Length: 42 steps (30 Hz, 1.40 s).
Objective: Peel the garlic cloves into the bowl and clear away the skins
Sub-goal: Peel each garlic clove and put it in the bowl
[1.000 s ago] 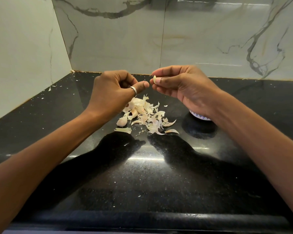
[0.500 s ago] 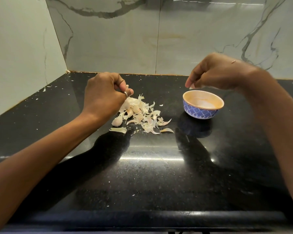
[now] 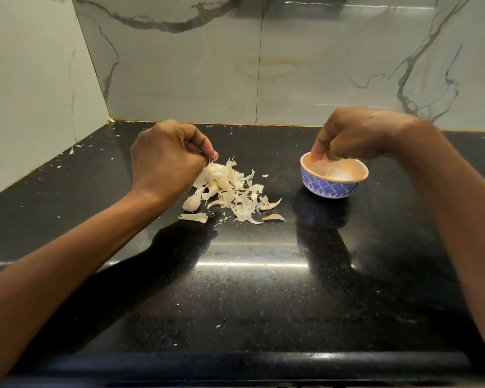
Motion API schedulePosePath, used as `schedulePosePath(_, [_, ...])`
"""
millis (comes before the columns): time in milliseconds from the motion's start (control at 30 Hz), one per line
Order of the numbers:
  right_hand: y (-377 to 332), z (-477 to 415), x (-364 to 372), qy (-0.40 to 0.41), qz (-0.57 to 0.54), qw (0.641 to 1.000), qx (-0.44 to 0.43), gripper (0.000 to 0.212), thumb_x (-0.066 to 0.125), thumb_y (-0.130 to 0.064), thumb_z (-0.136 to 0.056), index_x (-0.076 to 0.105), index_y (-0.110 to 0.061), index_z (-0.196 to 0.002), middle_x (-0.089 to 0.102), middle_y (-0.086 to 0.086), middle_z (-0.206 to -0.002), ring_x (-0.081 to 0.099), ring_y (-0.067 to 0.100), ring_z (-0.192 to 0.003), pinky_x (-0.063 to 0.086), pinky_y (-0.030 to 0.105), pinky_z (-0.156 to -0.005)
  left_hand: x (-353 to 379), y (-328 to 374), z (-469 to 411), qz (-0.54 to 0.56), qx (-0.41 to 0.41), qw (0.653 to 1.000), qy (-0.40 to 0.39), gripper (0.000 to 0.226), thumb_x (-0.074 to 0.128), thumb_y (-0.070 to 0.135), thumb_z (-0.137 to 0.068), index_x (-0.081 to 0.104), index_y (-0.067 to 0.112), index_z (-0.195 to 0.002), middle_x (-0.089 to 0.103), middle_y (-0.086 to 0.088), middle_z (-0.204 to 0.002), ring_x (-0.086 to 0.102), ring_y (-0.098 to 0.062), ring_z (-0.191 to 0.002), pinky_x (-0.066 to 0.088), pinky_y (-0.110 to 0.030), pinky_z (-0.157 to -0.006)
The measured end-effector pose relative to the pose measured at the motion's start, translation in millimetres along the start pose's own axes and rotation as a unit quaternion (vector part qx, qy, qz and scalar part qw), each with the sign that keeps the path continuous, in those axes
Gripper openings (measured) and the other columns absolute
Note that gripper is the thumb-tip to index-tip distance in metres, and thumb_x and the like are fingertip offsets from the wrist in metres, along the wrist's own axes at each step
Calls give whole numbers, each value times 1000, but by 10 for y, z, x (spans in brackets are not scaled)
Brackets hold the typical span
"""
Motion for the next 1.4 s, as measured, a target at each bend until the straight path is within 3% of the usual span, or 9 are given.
schedulePosePath(200, [-261,36,-127,112,-30,990,-80,20,66,-9,-92,80,-23,-97,72,-10,-85,65,11,-85,48,25,-76,25,-34,-19,2,-12,1000,-5,32,70,6,-79,67,37,-71,70,4,-84,60,-11,-76,51,-31,-70])
schedulePosePath(300, [-504,96,-160,195,-85,963,-166,12,72,-12,-91,81,-15,-99,74,-5,-84,67,6,-78,51,9,-75,8,-41,-32,7,-24,1000,0,42,62,-1,-77,60,38,-63,69,1,-81,60,-13,-72,49,-30,-68])
schedulePosePath(367, [-652,137,-134,231,-112,942,-217,11,75,-12,-89,81,-12,-99,76,-2,-86,68,5,-74,52,9,-75,-8,-44,-38,19,-27,999,5,44,58,-4,-75,56,36,-59,68,1,-80,66,-17,-76,55,-35,-71])
schedulePosePath(533, [-1033,186,206,205,-149,916,-311,15,80,-9,-86,80,-11,-101,76,-2,-88,68,3,-74,50,8,-75,-16,-51,-42,29,-14,999,11,45,62,-3,-76,52,37,-58,68,0,-80,73,-22,-85,59,-45,-73])
schedulePosePath(667, [-1326,270,497,192,-104,897,-385,18,74,-5,-84,80,-12,-100,75,0,-91,68,11,-78,50,16,-76,-26,-51,-57,7,-20,1000,15,42,72,5,-76,56,39,-59,59,8,-73,56,-9,-67,49,-28,-65])
schedulePosePath(833, [-1380,195,787,156,-72,911,-375,25,66,-4,-86,80,-16,-103,72,2,-96,71,26,-86,57,46,-73,-35,-29,-56,1,-28,1000,10,35,76,10,-75,64,42,-68,53,9,-69,47,-3,-61,28,-14,-55])
schedulePosePath(1133, [-1378,204,842,94,-62,925,-362,19,69,-21,-87,81,-22,-103,74,-3,-94,66,17,-87,55,43,-80,-13,-36,-70,10,-22,1000,-2,42,75,8,-76,60,45,-64,64,0,-78,48,-2,-64,34,-17,-57])
schedulePosePath(1300, [-1357,229,742,139,-83,918,-363,19,69,-13,-87,81,-19,-100,71,-2,-92,66,14,-81,56,41,-77,-27,-25,-59,8,-30,1000,0,37,71,6,-76,64,42,-69,57,9,-73,48,0,-64,31,-11,-58])
schedulePosePath(1400, [-1391,265,707,163,-95,911,-367,20,68,-13,-89,79,-18,-104,69,0,-97,64,18,-86,55,44,-76,-35,-13,-51,9,-30,1000,0,37,66,4,-78,64,40,-69,59,8,-76,49,0,-65,36,-19,-62])
Point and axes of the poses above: each hand's wrist, its own z-axis away from the middle knuckle, its own x-axis out of the palm, y = z × x, the point moved 9 cm from there along -z, towards the middle knuckle
